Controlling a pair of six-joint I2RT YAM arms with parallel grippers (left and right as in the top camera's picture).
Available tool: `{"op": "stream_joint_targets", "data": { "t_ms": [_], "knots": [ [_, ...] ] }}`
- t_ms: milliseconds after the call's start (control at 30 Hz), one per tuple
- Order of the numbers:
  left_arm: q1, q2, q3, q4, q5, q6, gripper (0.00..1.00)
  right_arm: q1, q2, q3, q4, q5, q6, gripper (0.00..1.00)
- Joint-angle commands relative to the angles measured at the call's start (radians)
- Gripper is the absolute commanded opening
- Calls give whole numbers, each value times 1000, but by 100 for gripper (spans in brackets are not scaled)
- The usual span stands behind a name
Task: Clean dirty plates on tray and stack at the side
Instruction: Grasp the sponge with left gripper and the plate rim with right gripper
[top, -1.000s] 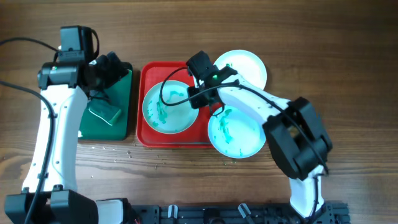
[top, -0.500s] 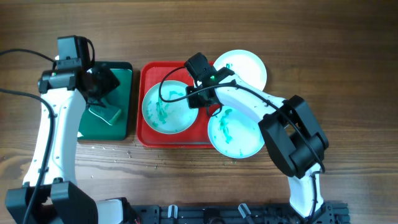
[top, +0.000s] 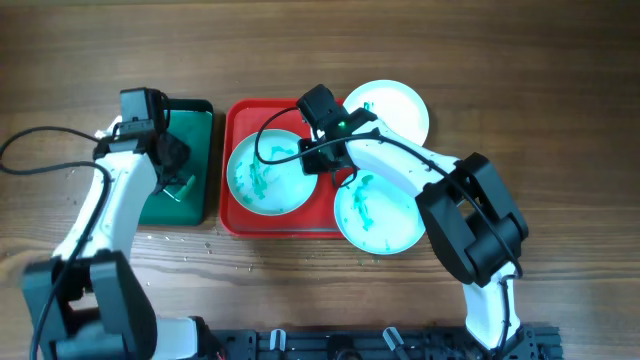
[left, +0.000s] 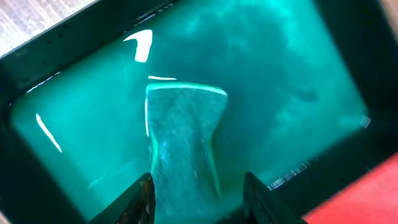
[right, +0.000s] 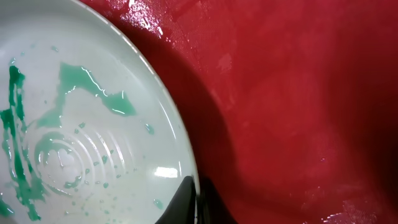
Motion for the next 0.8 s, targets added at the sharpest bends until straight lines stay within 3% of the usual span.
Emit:
{"op": "stream_joint_targets", "data": {
  "t_ms": [0,167,467,600,767],
  "knots": [
    [8,100,-14,18,-69,-126,43,8,39,8,5,-15,-22,4],
    [8,196,-14,58,-62,-128,47,8,39,8,8,-15,-22,4],
    [8,238,-13,154,-3,-128,38,8,39,8,17,-19,-23,4],
    [8,228,-5,145,-3,-97,34,8,39,8,25,-20,-23,4],
    [8,167,36,68,-3,-98,37,8,39,8,27,-27,-35,4]
  ]
}}
